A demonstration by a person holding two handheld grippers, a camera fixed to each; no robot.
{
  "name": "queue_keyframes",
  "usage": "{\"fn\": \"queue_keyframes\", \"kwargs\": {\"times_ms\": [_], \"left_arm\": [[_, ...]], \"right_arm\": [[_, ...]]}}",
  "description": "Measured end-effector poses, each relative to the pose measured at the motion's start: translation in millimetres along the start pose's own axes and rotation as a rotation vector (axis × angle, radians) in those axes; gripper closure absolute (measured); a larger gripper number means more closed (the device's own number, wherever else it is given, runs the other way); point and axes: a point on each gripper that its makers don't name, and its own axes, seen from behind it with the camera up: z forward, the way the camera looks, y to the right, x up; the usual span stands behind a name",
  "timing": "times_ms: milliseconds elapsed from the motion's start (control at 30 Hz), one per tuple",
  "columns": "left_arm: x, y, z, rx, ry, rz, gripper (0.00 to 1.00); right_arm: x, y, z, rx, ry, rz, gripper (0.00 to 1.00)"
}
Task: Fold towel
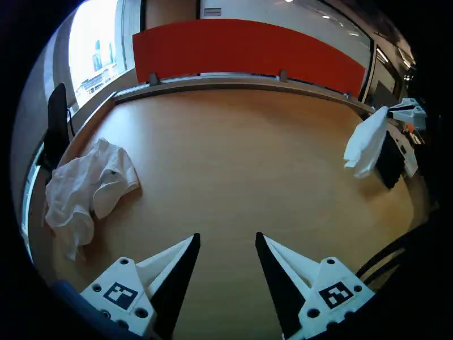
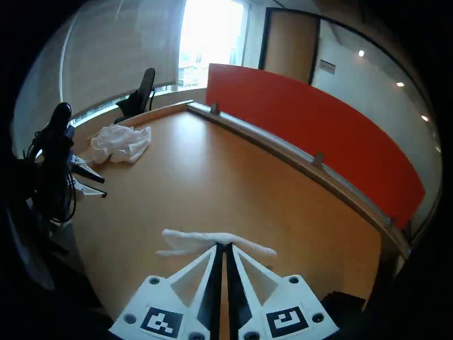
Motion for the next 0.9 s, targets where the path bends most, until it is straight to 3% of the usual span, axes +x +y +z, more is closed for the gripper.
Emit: {"fn": "queue_keyframes", "kwargs": {"times_ms": [367, 900], "left_arm": [[3.2, 6.3, 3.6, -0.006, -0.006, 0.018, 0.29], [4.8, 11.0, 4.9, -0.006, -0.013, 0.035, 0.29]], "right_arm": [[6.9, 60.6, -29.3, -0.079, 0.013, 0.040, 0.96], [-4.3, 150.6, -62.6, -0.196, -0.029, 0.048, 0.96]]}}
